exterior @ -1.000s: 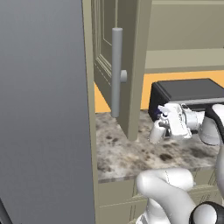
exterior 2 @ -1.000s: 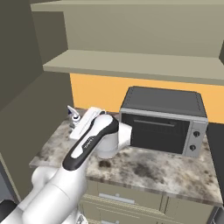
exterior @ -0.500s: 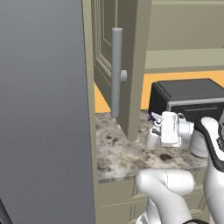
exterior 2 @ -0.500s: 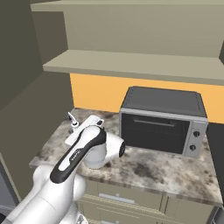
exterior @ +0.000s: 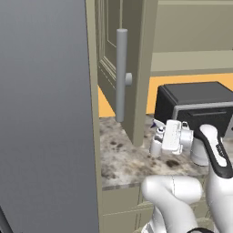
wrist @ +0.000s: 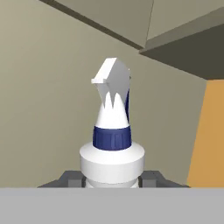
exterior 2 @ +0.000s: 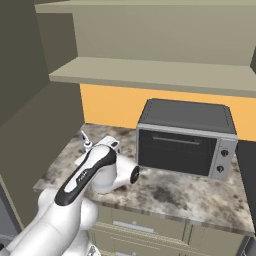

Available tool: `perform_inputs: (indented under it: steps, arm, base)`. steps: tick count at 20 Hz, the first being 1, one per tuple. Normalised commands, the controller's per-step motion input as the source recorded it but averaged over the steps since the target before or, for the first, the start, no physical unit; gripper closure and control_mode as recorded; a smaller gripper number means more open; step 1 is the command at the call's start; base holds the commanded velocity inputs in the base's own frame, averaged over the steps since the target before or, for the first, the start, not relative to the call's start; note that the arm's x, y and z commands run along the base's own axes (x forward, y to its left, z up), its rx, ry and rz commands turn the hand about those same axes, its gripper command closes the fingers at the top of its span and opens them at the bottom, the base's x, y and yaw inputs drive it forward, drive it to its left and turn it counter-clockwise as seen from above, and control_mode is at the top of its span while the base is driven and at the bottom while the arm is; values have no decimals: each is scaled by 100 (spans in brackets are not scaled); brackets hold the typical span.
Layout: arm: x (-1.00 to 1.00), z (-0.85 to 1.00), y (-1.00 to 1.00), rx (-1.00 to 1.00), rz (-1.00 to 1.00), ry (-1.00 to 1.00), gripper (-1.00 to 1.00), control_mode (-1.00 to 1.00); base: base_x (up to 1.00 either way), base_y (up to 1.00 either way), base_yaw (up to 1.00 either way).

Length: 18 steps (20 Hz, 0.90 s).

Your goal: Move the cutting board and knife to the sink. Then move spray from the cabinet to the counter.

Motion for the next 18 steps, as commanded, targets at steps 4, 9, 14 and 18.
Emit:
perform_inputs:
  steps: [4, 9, 14, 18]
  arm:
    - [26, -29, 0, 0, 0, 9, 100, -100]
    - [13, -35, 0, 0, 0, 5, 100, -100]
    - [5, -31, 0, 0, 0, 1, 100, -100]
    - [1, -29, -2, 0, 0, 0, 100, -100]
  base:
    - [0, 0, 0]
    - [0, 0, 0]
    - [0, 0, 0]
    - [0, 0, 0]
